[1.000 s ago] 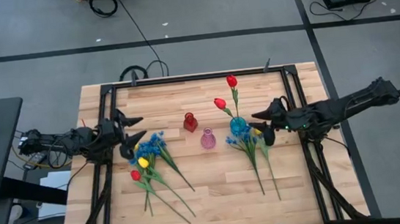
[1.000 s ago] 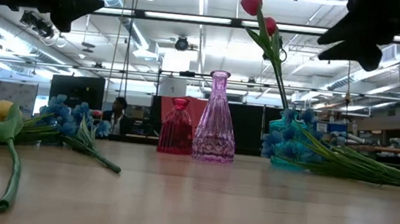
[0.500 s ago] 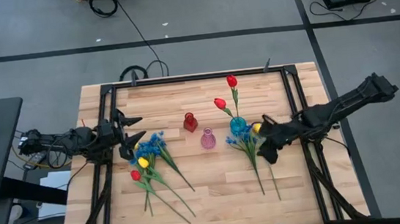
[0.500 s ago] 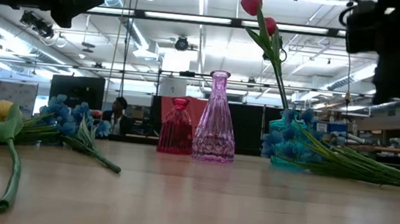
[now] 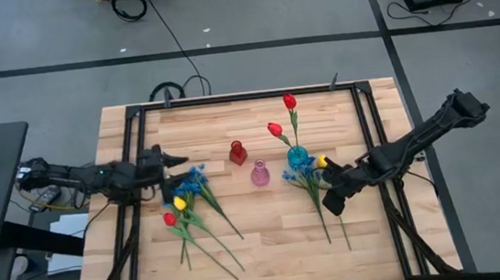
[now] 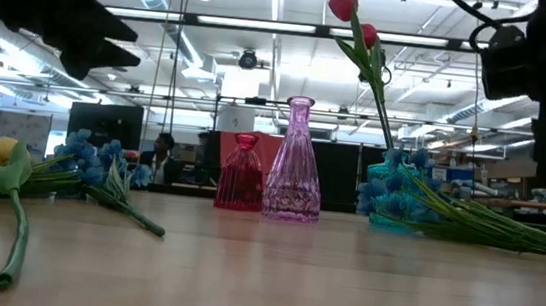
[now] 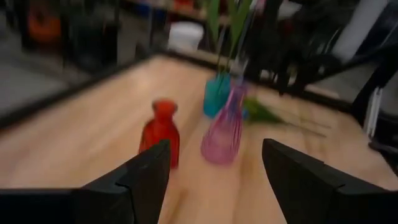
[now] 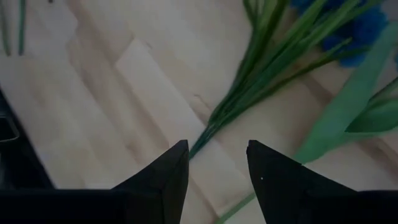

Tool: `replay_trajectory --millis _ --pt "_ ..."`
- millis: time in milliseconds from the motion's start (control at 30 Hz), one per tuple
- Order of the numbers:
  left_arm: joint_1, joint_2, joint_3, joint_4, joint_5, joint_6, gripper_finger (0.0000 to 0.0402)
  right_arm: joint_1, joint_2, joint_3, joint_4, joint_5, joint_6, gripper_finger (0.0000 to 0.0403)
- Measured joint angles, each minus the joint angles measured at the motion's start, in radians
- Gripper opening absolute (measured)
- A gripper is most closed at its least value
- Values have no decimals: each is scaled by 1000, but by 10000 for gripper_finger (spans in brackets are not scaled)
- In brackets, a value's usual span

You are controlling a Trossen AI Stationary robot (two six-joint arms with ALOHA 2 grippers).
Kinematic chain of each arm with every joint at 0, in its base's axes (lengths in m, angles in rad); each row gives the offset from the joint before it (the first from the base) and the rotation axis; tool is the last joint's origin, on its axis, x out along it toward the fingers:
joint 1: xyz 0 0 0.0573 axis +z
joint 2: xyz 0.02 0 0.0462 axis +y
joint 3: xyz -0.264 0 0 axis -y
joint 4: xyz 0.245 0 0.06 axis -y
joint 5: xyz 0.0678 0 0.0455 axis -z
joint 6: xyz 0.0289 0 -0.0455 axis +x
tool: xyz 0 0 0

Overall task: Sort flowers into vase by color
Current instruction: Put the yellow tulip into the red transparent vase

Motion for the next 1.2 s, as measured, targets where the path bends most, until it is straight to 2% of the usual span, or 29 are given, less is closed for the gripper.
replay_trajectory --millis 133,300,500,567,733,833,1033,1200 --pt "0 131 103 -95 94 -117 259 0 -1 -20 -8 19 -10 173" --pt "-11 349 185 -149 274 -265 259 -7 -21 -21 -12 114 -64 173" --pt "-54 596 221 -101 471 -619 259 -17 -61 -20 -15 189 -81 173" --pt "-73 665 230 -66 502 -740 259 -17 -66 -20 -11 234 -98 173" --pt "-139 778 288 -32 505 -1035 259 -3 -63 -20 -8 340 -183 173" --pt "-176 847 387 -60 461 -1105 259 15 -54 -20 -9 420 -224 173" --pt "-257 1007 672 -282 294 -1195 259 36 -53 -20 -6 562 -357 173" --pt "-363 1144 849 -493 227 -1461 259 44 -53 -20 -8 655 -413 173"
